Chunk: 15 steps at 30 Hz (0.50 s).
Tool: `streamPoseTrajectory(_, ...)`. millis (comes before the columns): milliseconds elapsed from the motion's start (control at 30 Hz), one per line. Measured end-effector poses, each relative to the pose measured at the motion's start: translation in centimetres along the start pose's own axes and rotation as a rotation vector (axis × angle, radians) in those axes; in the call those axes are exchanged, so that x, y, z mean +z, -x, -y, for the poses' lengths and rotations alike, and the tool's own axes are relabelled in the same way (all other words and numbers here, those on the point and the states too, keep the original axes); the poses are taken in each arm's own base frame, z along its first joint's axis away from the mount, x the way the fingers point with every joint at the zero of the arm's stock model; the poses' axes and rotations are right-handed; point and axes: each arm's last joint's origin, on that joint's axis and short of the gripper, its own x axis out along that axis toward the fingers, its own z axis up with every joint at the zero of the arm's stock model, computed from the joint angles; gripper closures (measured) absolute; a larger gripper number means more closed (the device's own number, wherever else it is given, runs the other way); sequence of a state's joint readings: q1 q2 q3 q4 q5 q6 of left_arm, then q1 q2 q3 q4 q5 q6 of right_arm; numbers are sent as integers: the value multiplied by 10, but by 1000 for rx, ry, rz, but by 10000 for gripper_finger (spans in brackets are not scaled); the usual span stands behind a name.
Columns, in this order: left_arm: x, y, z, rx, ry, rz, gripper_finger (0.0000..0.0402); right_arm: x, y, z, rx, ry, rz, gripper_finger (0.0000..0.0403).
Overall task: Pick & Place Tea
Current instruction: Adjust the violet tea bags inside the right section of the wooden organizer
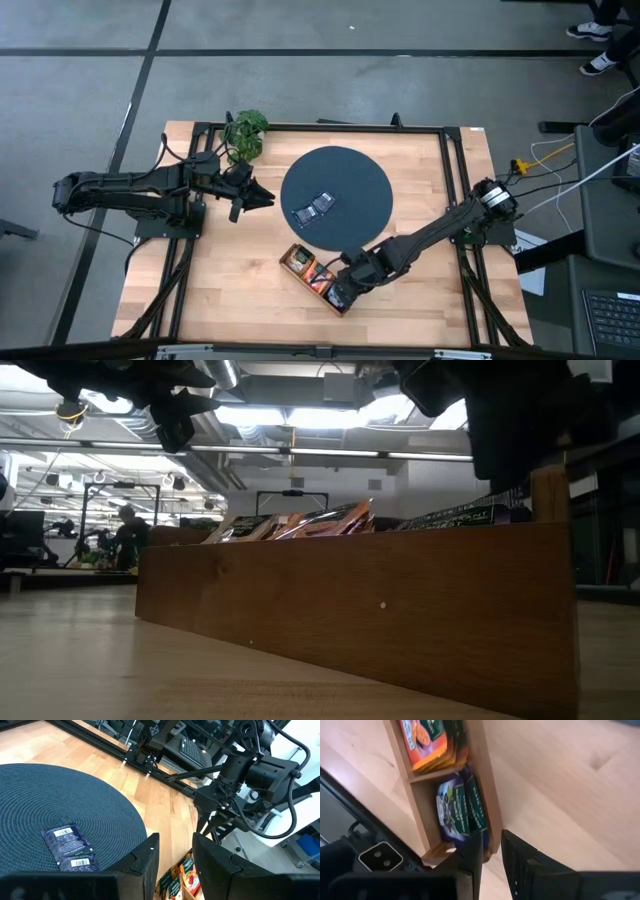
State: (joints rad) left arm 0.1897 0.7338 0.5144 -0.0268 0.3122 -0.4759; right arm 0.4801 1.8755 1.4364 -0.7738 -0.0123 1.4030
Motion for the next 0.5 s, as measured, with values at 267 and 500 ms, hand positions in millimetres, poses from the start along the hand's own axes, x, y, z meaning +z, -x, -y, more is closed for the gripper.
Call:
streamPoseTrajectory(267, 0, 0, 0, 0, 0, 0, 288, 7, 0, 0, 16, 30, -32, 329)
streamPoseTrajectory(500, 0, 0, 0, 0, 0, 0, 288, 8, -2, 0, 20, 30, -46, 329)
